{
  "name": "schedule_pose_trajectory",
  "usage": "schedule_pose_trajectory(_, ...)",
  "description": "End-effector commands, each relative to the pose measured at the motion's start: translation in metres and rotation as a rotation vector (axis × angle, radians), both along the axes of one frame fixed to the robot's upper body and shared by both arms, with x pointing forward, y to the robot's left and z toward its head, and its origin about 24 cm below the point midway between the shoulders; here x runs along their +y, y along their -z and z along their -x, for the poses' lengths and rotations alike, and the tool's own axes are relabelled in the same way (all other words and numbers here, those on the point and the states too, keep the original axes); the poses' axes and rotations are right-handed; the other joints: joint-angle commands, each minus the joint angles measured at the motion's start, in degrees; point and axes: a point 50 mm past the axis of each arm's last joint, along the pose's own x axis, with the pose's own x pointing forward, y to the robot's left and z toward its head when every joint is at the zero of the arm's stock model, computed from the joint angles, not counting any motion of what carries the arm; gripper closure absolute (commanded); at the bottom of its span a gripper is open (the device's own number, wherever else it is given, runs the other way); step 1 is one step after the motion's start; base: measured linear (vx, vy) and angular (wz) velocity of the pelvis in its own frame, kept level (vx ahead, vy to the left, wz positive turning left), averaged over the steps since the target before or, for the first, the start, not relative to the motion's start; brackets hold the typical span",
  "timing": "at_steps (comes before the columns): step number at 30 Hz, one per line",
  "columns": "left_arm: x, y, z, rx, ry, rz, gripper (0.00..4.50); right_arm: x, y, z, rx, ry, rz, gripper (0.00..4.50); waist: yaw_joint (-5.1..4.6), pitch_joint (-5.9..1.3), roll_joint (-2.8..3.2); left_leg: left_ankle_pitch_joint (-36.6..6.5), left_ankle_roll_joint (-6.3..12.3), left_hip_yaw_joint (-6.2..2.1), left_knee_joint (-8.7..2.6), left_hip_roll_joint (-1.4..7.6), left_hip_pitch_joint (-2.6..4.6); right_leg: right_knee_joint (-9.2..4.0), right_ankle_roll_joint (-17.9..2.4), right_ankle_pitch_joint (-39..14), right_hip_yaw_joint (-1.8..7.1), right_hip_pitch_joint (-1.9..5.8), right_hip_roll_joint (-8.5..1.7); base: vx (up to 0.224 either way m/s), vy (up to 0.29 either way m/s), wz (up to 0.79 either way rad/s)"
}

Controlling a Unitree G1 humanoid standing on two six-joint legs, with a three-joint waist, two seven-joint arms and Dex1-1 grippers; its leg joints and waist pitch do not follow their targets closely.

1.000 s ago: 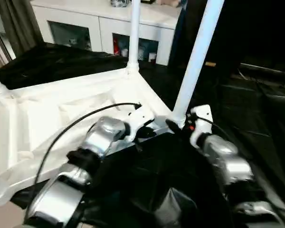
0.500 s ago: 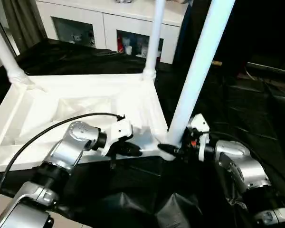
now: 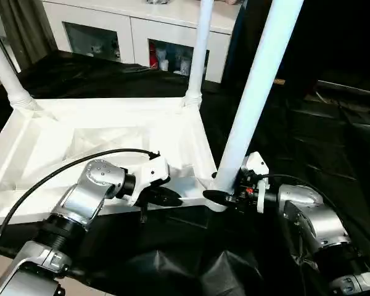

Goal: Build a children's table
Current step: Rotate leg to tighten

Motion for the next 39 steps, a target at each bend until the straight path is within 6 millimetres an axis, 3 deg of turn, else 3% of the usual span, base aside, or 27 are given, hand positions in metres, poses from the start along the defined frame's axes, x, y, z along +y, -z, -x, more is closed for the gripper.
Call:
schedule_pose_trajectory(1,-0.01,0.003,-0.008,-0.019,-0.082,0.017,4.5,-0.004,0.011,-0.005,0.039,0.128,0.054,1.7,-0.02,-3.01,-0.21,-8.1,1.82,-0.48,-4.0,2.23,0.21,-4.58,-12.2,-9.9,2.92,2.73,-4.13,0.0,0.0,0.0)
schedule_pose_trajectory(4,-0.025,0.002,-0.028,-0.086,-0.274,0.018,4.5,0.004,0.017,-0.016,0.064,0.342,-0.002,1.71,-0.06,-3.05,-0.17,-9.9,0.13,-0.56,-4.06,2.15,0.38,-5.11,-10.3,-14.9,3.09,2.6,-4.33,0.0,0.0,0.0)
schedule_pose_trajectory(7,-0.035,0.001,-0.038,-0.109,-0.362,0.02,4.5,0.01,0.02,-0.022,0.081,0.483,-0.024,1.71,0.0,-3.1,-0.04,-10.1,-0.23,-0.51,-4.08,2.13,0.68,-5.39,-9.9,-15.2,3.13,2.19,-4.3,0.0,0.0,0.0)
schedule_pose_trajectory(8,-0.04,0.001,-0.04,-0.115,-0.39,0.018,4.5,0.014,0.022,-0.023,0.093,0.521,-0.031,1.71,0.19,-3.26,0.03,-9.3,-0.27,-0.64,-4.06,2.09,0.48,-5.13,-9.9,-13.9,3.05,2.62,-4.32,0.0,0.0,0.0)
schedule_pose_trajectory(9,-0.046,0.0,-0.043,-0.125,-0.411,0.014,4.5,0.018,0.024,-0.025,0.1,0.575,-0.006,1.71,0.17,-3.14,0.04,-8.8,-0.16,-0.54,-4.09,2.13,0.41,-5.16,-9.9,-12.5,3.1,2.38,-4.21,0.0,0.0,0.0)
schedule_pose_trajectory(13,-0.057,0.001,-0.047,-0.132,-0.423,-0.005,4.5,0.03,0.027,-0.027,0.075,0.601,0.049,1.71,0.18,-3.3,0.12,-8.3,0.16,-0.59,-4.06,2.0,0.25,-4.97,-10.0,-10.6,3.0,2.69,-4.2,0.0,0.0,0.0)
schedule_pose_trajectory(16,-0.06,0.002,-0.046,-0.125,-0.401,-0.005,4.5,0.041,0.021,-0.026,0.006,0.512,0.037,1.71,0.26,-3.27,0.17,-8.5,0.84,-0.59,-4.1,2.04,0.15,-4.96,-10.1,-9.4,2.96,2.86,-4.2,0.0,0.0,0.0)
schedule_pose_trajectory(17,-0.06,0.002,-0.046,-0.124,-0.4,-0.005,4.5,0.041,0.02,-0.026,-0.001,0.506,0.033,1.18,0.23,-3.22,0.27,-9.3,0.97,-0.6,-4.17,2.1,0.25,-5.09,-10.2,-10.1,2.95,2.79,-4.22,0.0,0.0,0.0)
schedule_pose_trajectory(18,-0.06,0.002,-0.046,-0.127,-0.393,-0.008,4.5,0.041,0.017,-0.027,-0.036,0.497,0.029,1.04,0.24,-3.19,0.29,-9.9,0.97,-0.6,-4.18,2.1,0.31,-5.23,-10.1,-10.9,2.96,2.75,-4.24,0.0,0.0,0.0)
schedule_pose_trajectory(24,-0.048,0.003,-0.042,-0.128,-0.316,-0.001,4.5,0.034,0.006,-0.023,-0.077,0.305,-0.013,0.69,-0.22,-3.07,0.01,-10.7,1.93,-0.95,-4.34,2.09,-0.38,-5.62,-8.5,-15.1,2.73,3.21,-4.33,0.0,0.0,0.0)
schedule_pose_trajectory(25,-0.04,0.003,-0.037,-0.107,-0.249,0.019,4.5,0.024,0.003,-0.016,-0.085,0.183,-0.005,0.69,-0.27,-3.12,-0.17,-10.4,2.19,-0.92,-4.25,2.08,-0.39,-5.57,-8.6,-14.7,2.76,3.23,-4.29,0.0,0.0,0.0)
schedule_pose_trajectory(26,-0.039,0.003,-0.036,-0.103,-0.239,0.021,4.5,0.022,0.003,-0.015,-0.085,0.168,-0.004,0.69,-0.28,-3.08,-0.25,-10.0,2.98,-0.94,-4.19,2.14,-0.55,-5.47,-8.7,-13.6,2.78,3.41,-4.2,0.0,0.0,0.0)
schedule_pose_trajectory(28,-0.035,0.003,-0.032,-0.105,-0.182,0.029,4.5,0.016,0.001,-0.012,-0.086,0.116,-0.004,0.69,-0.5,-3.16,-0.32,-9.0,3.63,-0.96,-4.1,2.08,-0.73,-5.34,-9.3,-12.2,2.75,3.36,-4.32,0.0,0.0,0.0)
schedule_pose_trajectory(32,-0.017,0.006,-0.015,-0.049,-0.033,0.068,4.5,-0.001,-0.008,-0.011,-0.103,0.063,-0.025,0.69,-0.84,-3.22,-0.31,-7.7,4.12,-0.8,-3.97,2.19,-0.44,-5.07,-10.7,-10.2,2.8,3.05,-4.15,0.0,0.0,0.0)
schedule_pose_trajectory(34,-0.01,0.007,-0.009,-0.019,0.0,0.063,4.5,-0.005,-0.011,-0.01,-0.102,0.033,-0.026,0.69,-0.95,-3.26,-0.1,-6.6,4.33,-0.78,-3.98,2.36,-0.3,-4.64,-12.4,-7.8,2.81,2.94,-4.11,0.0,0.0,0.0)
schedule_pose_trajectory(37,-0.005,0.007,-0.003,0.006,0.033,0.074,4.5,-0.008,-0.011,-0.009,-0.097,0.004,0.001,0.69,-0.46,-3.26,0.08,-6.0,4.79,-0.44,-3.89,2.57,0.29,-4.21,-14.3,-4.4,2.89,2.65,-4.06,0.0,0.0,0.0)
schedule_pose_trajectory(39,-0.002,0.006,0.003,0.029,0.066,0.08,4.5,-0.008,-0.01,-0.007,-0.095,-0.026,0.02,0.69,0.1,-3.21,-0.02,-6.6,4.66,-0.28,-3.91,2.62,0.52,-4.24,-14.4,-4.7,2.93,2.56,-4.16,0.0,0.0,0.0)
